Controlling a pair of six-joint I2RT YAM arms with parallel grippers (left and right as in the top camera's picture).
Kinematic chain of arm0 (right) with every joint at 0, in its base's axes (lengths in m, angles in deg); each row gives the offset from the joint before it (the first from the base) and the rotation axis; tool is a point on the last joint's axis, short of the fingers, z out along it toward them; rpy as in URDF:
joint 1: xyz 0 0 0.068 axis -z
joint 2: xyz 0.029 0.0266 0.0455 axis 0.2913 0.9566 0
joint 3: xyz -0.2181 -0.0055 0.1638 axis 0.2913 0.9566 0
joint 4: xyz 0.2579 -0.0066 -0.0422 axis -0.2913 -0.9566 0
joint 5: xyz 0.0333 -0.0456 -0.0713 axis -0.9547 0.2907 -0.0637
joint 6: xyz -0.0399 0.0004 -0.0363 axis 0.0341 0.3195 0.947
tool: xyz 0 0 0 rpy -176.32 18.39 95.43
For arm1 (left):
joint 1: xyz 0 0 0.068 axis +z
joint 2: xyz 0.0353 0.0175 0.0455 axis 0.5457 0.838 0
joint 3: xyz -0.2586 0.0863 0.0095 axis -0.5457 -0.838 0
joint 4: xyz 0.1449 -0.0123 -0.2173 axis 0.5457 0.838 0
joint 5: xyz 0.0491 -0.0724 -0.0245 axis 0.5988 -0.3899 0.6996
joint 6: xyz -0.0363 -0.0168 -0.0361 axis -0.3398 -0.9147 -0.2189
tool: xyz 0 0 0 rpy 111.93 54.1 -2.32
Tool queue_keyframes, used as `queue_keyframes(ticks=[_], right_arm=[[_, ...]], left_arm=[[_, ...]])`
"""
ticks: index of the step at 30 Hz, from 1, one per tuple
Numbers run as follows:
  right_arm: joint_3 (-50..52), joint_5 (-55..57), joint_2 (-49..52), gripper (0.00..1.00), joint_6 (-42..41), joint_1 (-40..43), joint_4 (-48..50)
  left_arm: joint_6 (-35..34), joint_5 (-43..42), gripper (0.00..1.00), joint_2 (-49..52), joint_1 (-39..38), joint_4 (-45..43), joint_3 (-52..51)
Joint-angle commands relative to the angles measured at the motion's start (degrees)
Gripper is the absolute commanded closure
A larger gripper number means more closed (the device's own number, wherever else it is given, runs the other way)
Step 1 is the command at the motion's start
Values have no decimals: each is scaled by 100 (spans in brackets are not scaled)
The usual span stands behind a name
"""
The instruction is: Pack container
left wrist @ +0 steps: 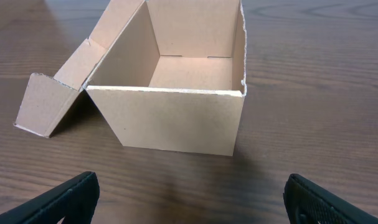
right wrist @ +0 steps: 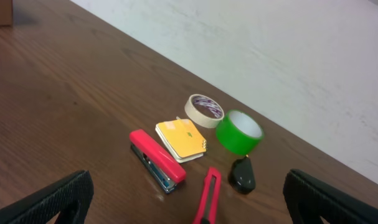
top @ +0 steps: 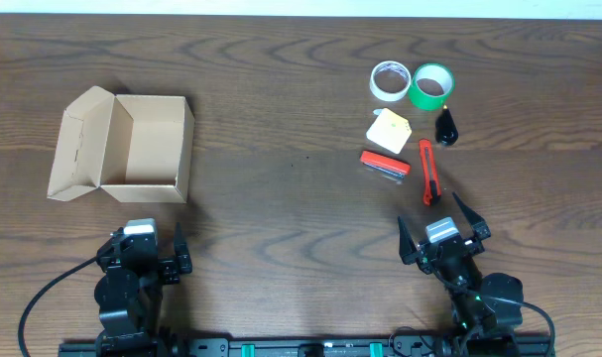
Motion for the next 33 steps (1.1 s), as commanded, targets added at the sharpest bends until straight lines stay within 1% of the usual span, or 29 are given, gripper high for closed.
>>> queue_keyframes(ticks=[1,33], right_arm=[[28,-4,-31,1,63,-48,7],[28,-4,-31,1,63,-48,7]], left_arm=[[63,44,5,-42,24,-2,-98],[63,44,5,-42,24,-2,-98]])
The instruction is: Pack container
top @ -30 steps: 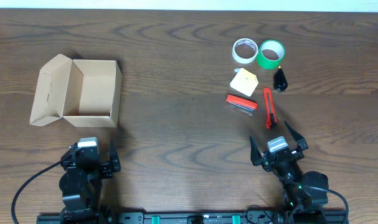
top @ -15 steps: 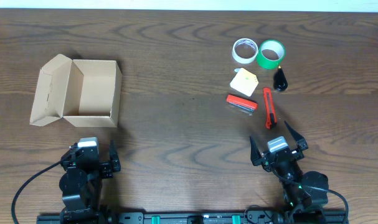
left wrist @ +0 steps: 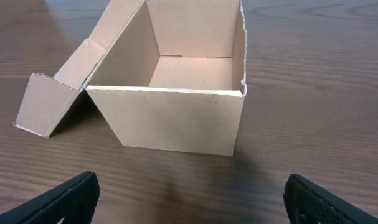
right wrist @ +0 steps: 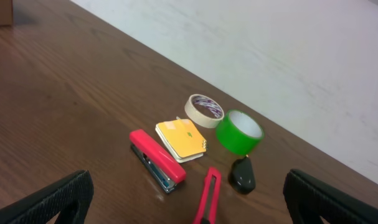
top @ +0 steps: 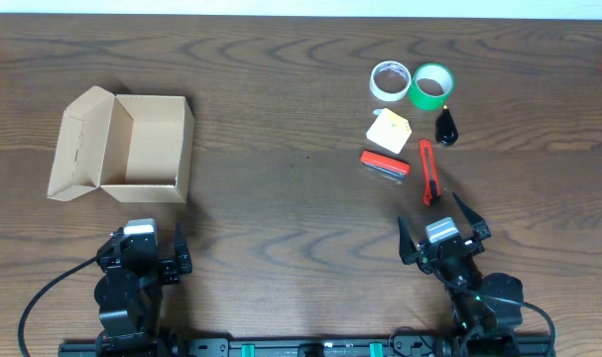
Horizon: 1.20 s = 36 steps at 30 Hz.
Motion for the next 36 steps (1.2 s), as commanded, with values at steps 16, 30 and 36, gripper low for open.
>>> queue_keyframes(ticks=[16,30,36], right_arm=[[28,-4,-31,1,63,-48,7],[28,-4,-31,1,63,-48,7],[28,-4,-31,1,63,-48,7]], left_arm=[[63,46,5,-42,24,-7,-98],[-1513,-1495,5,81,24,-494,26],[-1169,-1493,5,1043,24,-625,1110]])
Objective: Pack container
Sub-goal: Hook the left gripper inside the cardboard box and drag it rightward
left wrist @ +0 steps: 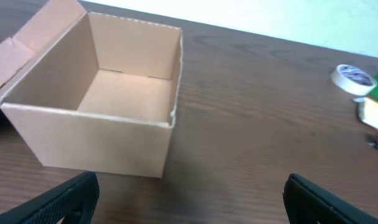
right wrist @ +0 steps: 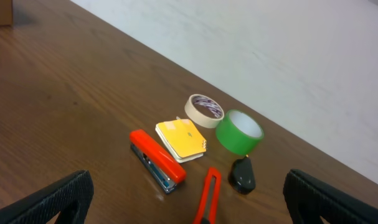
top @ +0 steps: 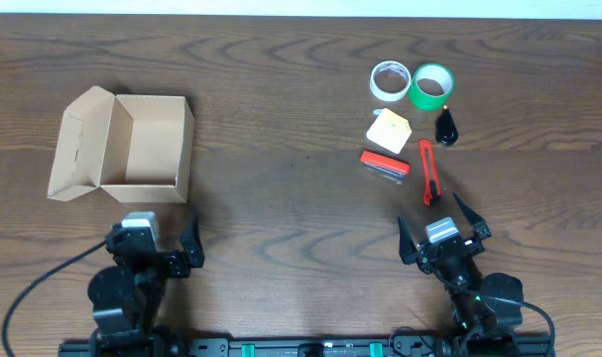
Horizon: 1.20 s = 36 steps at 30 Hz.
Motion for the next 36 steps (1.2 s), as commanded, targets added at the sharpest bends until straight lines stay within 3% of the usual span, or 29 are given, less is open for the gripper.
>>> queue_keyframes(ticks=[1,6,13,25,32,35,36], right_arm=[[28,-4,-31,1,61,-48,9],[28,-4,-31,1,61,-48,9],[28,-4,-31,1,61,-48,9],[28,-4,-31,1,61,-48,9],[28,-4,-31,1,61,-48,9],[28,-4,-31,1,61,-48,9],[28,-4,-31,1,61,-48,9]], left_arm=[[61,-197,5,710,20,-57,968],[702,-111,5,2459,11,546,2428],[1056,131,5,4824,11,1458,4212],[1141,22,5,6911,11,828,4356],[1449,20,5,7628,-11,664,4356],[1504,24,0,7893,-72,577,4356],[1506,24,6,7976,-114,538,4356]])
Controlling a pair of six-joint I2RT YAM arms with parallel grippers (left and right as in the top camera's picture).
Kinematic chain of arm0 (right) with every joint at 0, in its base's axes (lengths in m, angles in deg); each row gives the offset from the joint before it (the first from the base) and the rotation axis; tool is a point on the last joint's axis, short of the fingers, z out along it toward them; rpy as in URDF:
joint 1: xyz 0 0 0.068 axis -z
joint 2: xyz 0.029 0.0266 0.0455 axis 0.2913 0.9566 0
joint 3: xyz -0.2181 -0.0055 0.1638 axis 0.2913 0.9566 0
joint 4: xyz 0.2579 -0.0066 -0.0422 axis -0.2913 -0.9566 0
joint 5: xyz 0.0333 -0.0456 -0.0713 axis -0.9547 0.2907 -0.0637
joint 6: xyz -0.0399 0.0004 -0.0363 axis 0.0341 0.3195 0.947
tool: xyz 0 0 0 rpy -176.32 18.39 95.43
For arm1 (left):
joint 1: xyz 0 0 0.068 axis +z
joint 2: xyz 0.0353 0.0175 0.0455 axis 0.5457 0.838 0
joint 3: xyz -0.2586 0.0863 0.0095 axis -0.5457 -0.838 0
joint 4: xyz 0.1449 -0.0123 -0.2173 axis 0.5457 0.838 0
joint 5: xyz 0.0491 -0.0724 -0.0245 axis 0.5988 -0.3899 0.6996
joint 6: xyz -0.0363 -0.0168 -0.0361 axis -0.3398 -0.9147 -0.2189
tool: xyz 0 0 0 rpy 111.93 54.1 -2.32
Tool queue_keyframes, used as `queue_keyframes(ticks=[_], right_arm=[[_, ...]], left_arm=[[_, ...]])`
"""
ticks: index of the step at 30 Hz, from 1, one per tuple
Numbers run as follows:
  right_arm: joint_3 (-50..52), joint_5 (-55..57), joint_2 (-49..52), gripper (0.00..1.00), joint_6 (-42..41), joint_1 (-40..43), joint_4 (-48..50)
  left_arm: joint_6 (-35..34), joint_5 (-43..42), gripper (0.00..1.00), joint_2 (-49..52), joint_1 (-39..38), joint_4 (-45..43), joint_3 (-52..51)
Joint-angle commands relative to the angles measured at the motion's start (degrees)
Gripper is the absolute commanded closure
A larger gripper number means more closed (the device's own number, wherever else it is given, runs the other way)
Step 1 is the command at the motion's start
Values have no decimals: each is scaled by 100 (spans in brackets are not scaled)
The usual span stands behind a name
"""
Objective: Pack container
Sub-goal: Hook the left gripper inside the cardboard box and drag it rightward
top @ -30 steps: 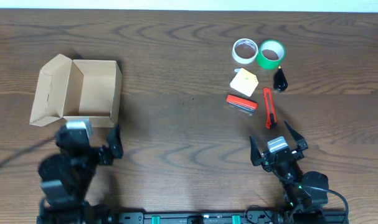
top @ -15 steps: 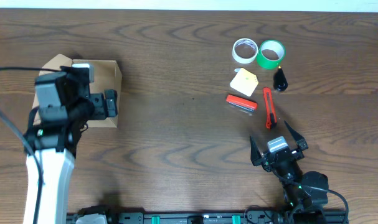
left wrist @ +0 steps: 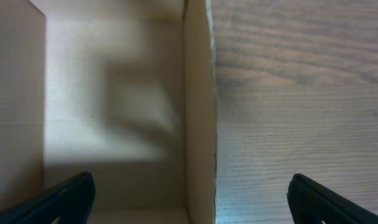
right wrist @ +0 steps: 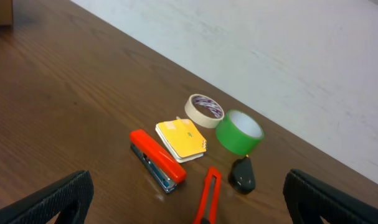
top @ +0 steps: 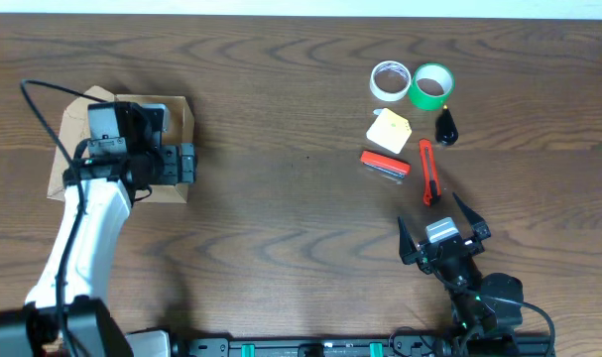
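An open cardboard box (top: 177, 114) stands at the table's left, its flap lying out to the left. My left gripper (top: 168, 164) hangs open over the box and looks straight down. In the left wrist view the box's right wall (left wrist: 198, 93) runs between the fingers: one finger is over the inside, the other over the table. At the right lie a white tape roll (top: 388, 80), a green tape roll (top: 431, 86), a yellow notepad (top: 389, 131), a red stapler (top: 385, 164), a red box cutter (top: 426, 171) and a small black object (top: 446, 126). My right gripper (top: 441, 243) rests open at the front edge, holding nothing.
The left arm's black cable (top: 43, 99) loops beside the box flap. In the right wrist view the items lie ahead, the box cutter (right wrist: 207, 198) nearest. The table's far edge (right wrist: 251, 102) runs just behind the tape rolls, with pale floor beyond it.
My left arm has gone from the front edge out over the box. Its camera now looks straight down on the right wall. The right arm and the items have not moved.
At the two oldest moments both grippers rested open at the front edge, the left one facing the box. Then the left gripper sat higher and turned right, with the tape rolls in its view. Now it hangs over the box's right wall.
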Motion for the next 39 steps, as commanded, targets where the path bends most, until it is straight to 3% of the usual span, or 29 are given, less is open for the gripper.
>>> queue_keyframes(ticks=[1,3,4,5,6,8,13,20,23,28,39], right_arm=[[26,-4,-31,1,61,-48,7],[26,-4,-31,1,61,-48,7],[26,-4,-31,1,61,-48,7],[26,-4,-31,1,61,-48,7],[26,-4,-31,1,61,-48,7],[26,-4,-31,1,61,-48,7],[26,-4,-31,1,61,-48,7],[26,-4,-31,1,61,-48,7],[26,-4,-31,1,61,-48,7],[26,-4,-31,1,61,-48,7],[26,-4,-31,1,61,-48,7]], left_arm=[[190,-28,9,271,-127,-94,83],[190,114,20,382,-245,-184,83],[205,269,34,446,-334,-245,83],[227,424,58,492,-420,-278,83],[275,599,74,533,-511,-302,83],[365,1049,94,601,-734,-321,83],[1241,1104,95,581,-1351,-317,85],[3926,197,95,481,-2433,-254,85],[4636,164,95,481,-2761,-280,85],[5390,-251,94,481,-3014,-280,85],[6120,-527,94,481,-3040,-586,94]])
